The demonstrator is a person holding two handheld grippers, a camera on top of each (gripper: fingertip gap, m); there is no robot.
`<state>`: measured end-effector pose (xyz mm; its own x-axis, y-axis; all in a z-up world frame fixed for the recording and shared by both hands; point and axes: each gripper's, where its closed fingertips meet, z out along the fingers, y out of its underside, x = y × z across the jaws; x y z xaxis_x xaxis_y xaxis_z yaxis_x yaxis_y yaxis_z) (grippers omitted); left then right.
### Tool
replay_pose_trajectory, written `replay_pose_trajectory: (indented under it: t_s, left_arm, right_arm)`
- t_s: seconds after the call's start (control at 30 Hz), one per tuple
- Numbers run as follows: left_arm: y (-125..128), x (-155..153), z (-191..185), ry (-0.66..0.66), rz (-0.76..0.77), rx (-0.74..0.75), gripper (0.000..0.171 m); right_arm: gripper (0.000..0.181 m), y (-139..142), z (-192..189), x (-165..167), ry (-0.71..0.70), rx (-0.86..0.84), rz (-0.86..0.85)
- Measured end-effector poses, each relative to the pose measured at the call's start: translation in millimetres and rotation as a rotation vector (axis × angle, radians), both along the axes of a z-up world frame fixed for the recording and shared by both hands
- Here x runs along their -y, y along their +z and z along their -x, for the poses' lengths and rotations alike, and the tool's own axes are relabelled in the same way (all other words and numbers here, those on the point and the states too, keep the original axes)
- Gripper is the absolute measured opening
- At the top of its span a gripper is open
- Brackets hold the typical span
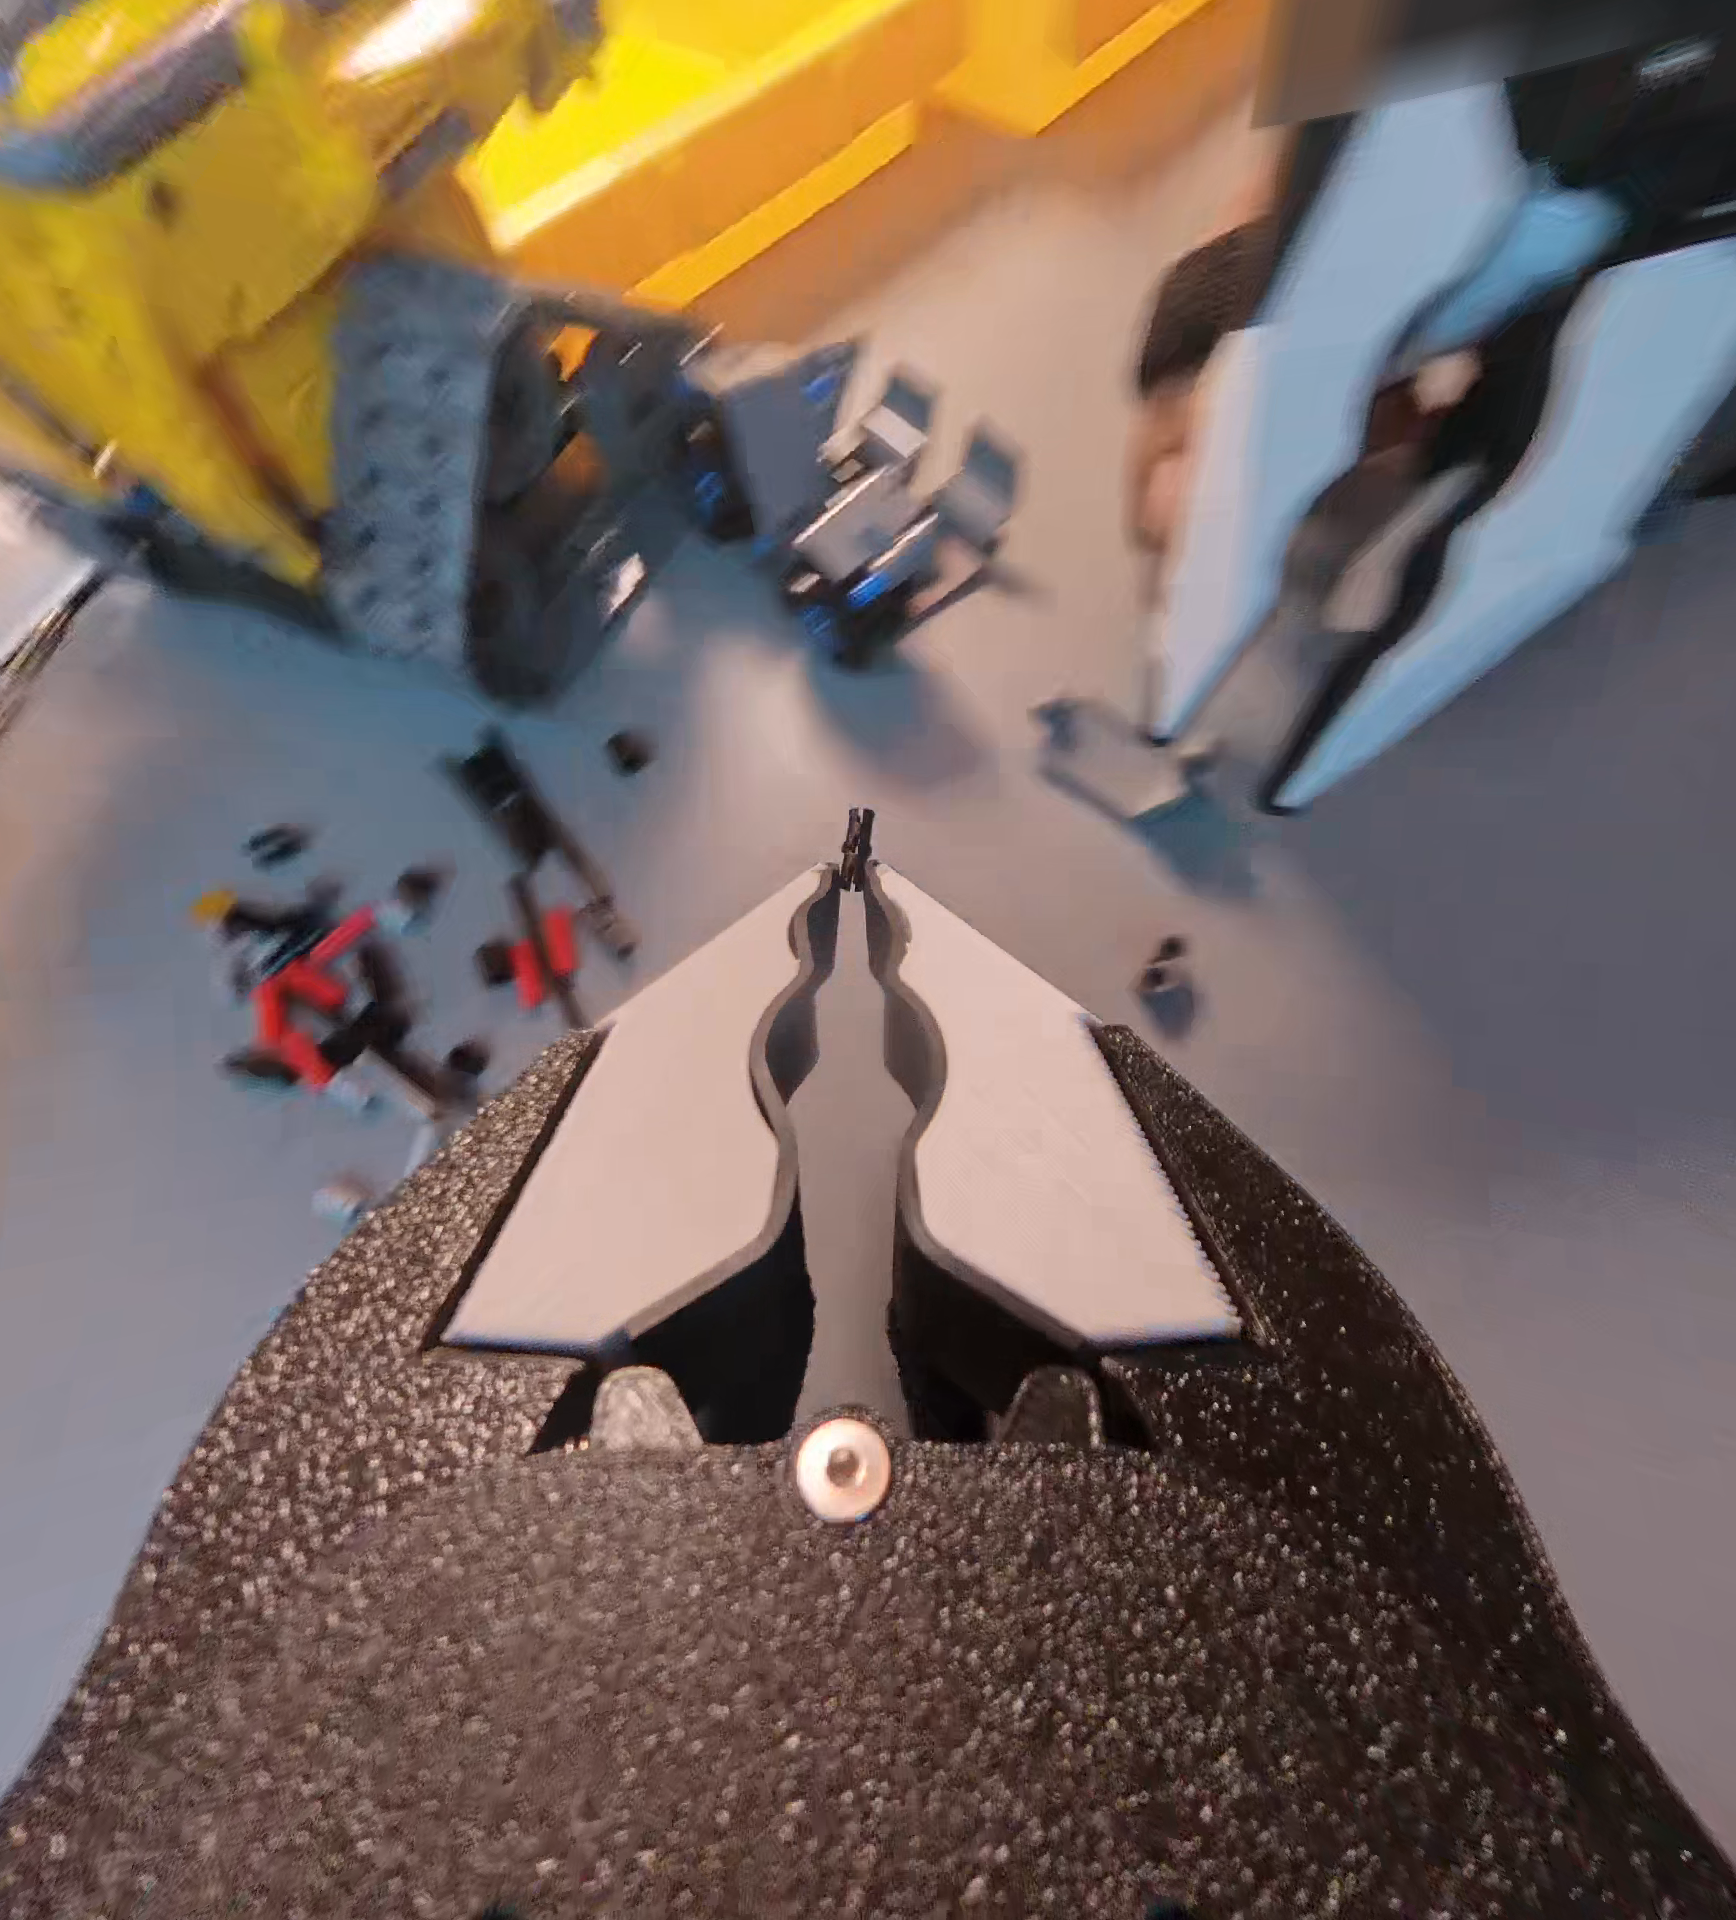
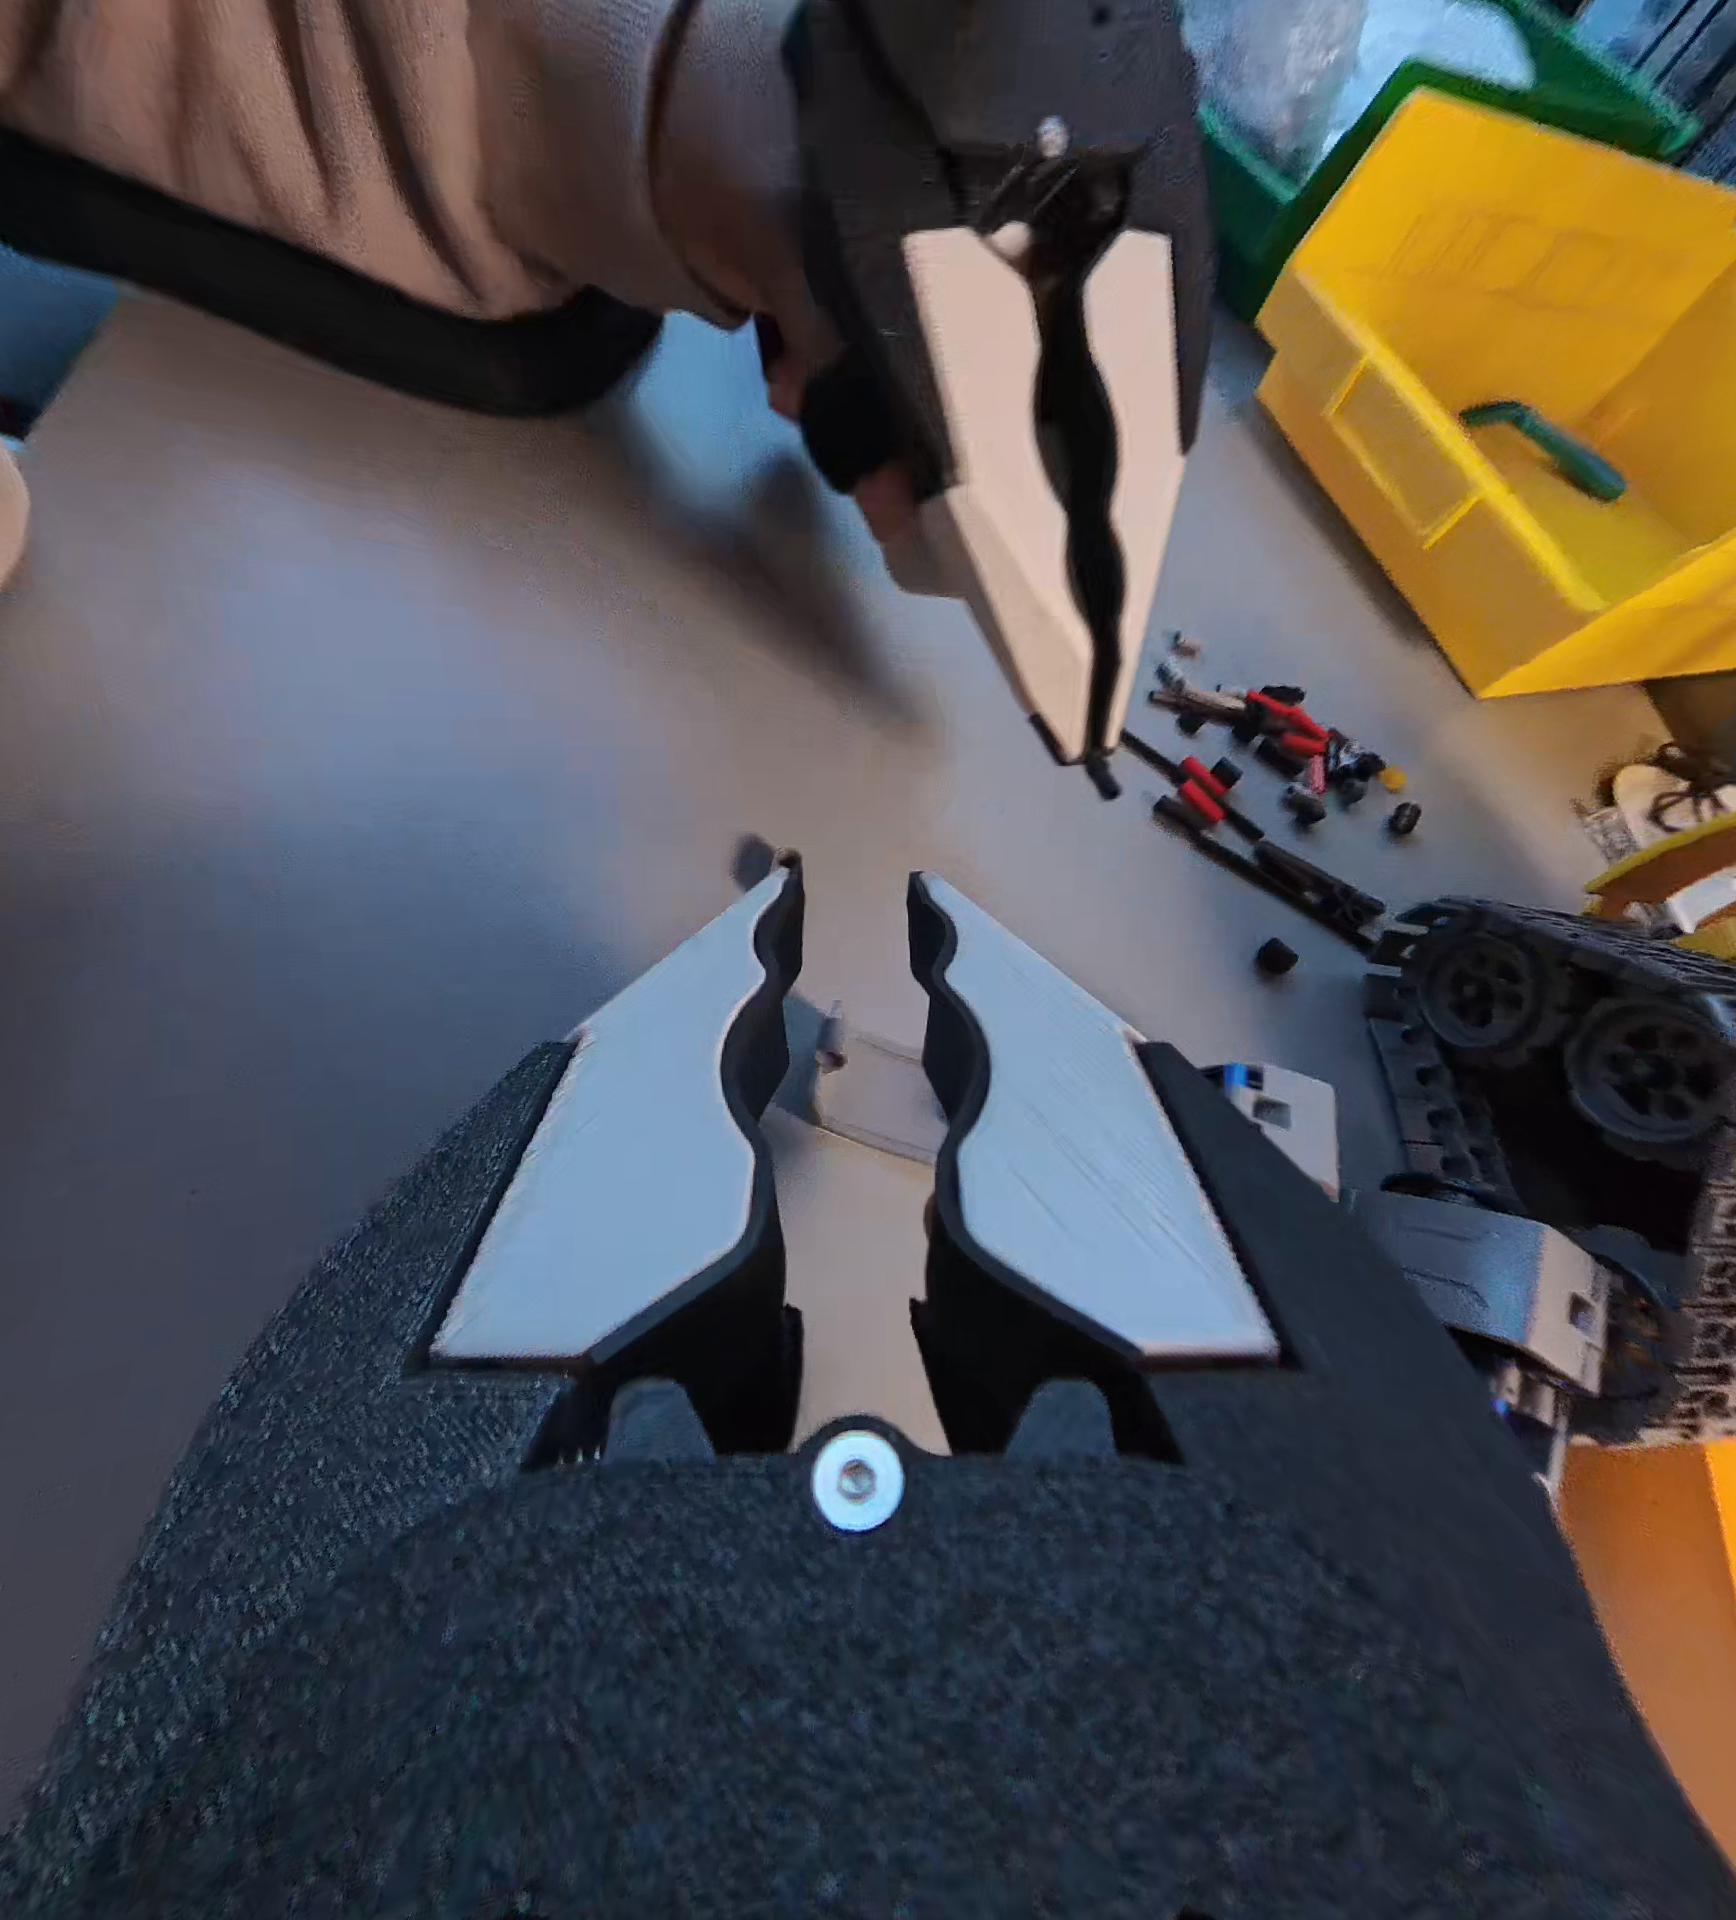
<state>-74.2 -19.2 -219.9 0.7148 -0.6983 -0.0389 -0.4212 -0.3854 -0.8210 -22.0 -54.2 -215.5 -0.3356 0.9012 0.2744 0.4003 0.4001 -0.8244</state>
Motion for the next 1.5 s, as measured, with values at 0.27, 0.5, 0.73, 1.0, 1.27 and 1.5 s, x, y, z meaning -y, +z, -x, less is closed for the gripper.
replay_pose_trajectory:
  t_s: [0.27,0.5,0.73,1.0,1.27,1.5]
  left_arm:
    - [-32.7,-27.6,53.5,0.287,0.109,-0.061,0.004]
    - [-23.5,-27.9,60.3,0.329,0.081,-0.008,0.014]
    - [12.0,-24.4,35.9,0.214,-0.044,0.124,0.027]
    - [7.5,16.5,-24.3,-0.131,0.063,0.173,0.033]
    - [-28.6,39.9,-49.9,-0.266,0.123,-0.020,0.031]
    - [-35.9,41.5,-51.0,-0.272,0.121,-0.067,0.030]
  right_arm:
    - [0.019,-39.6,18.2,11.0,-0.007,0.347,-0.030]
    - [0.007,-22.0,13.8,1.6,-0.017,0.293,-0.010]
    - [0.007,115.6,-50.7,-160.1,-0.587,-0.181,-0.132]
    - [0.008,115.1,-253.9,-362.5,-1.318,-0.047,-0.272]
    - [0.008,6.1,-300.8,-421.5,-1.435,0.311,-0.033]
    - [0.020,33.0,-301.2,-424.4,-1.500,0.113,0.012]
